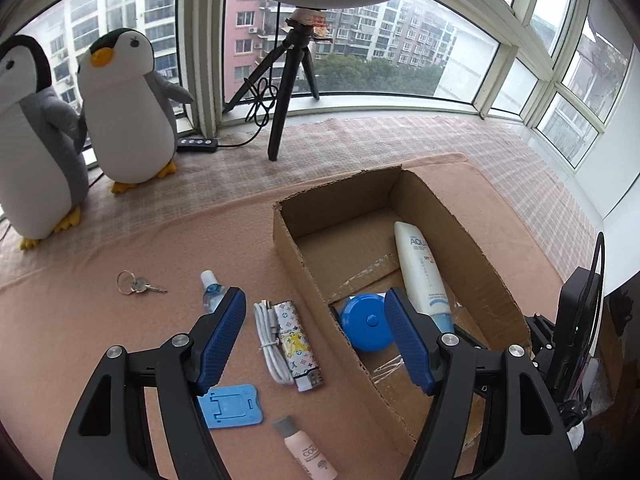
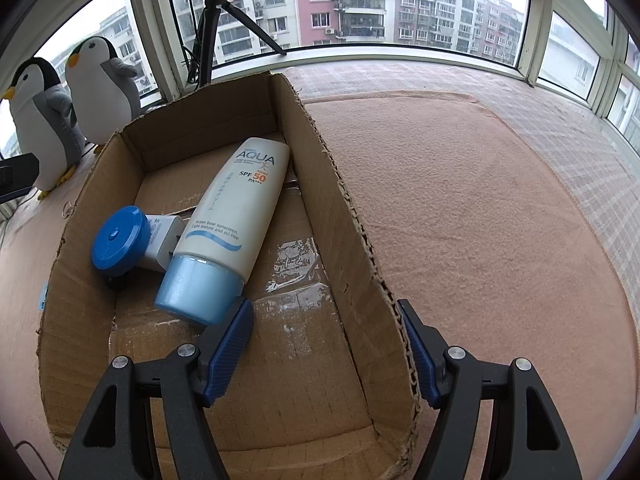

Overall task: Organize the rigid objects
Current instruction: 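Move the left tool to the blue phone stand and grasp it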

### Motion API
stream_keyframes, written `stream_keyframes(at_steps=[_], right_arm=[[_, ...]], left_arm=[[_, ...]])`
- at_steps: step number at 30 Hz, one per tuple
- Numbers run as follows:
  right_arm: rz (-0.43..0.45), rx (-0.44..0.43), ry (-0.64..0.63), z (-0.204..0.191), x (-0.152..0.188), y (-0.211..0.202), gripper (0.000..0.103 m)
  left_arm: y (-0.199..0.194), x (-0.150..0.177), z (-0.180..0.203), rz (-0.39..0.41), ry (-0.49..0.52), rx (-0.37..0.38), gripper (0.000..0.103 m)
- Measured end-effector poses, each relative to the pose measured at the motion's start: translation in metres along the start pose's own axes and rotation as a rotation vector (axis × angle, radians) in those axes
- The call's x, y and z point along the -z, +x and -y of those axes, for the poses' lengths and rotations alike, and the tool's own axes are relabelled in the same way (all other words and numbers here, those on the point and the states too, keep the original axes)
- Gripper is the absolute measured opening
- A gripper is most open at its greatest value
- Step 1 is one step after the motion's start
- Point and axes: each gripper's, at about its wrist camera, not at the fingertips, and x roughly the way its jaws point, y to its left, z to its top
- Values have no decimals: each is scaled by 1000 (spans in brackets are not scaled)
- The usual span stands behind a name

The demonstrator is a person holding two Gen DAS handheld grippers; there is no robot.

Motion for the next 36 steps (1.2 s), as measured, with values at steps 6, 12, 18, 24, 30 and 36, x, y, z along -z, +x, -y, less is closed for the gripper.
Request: stream_keyframes(at_steps=[6,12,18,24,30,36], right_arm=[[0,2,-3,-1,-2,1,67],[0,4,-5,-3,-1,0,68],[-1,7,-7,-6,-1,-1,68],[0,6,-5,-6,-1,-1,68],[0,5,-1,-6,-1,-1,69],[0,5,-2,-6,-1,-1,69]], left_arm=[[-12,21,-63,-17,-103,-74,72],[1,50,-83,-88,-165,-93,72],[22,71,-73,-156,-162,-73,72],[36,80,-68,-195,-151,-91,72],[40,82,-57,-200,-96,-127,75],[42,83,-53,-200,-69,-148,78]])
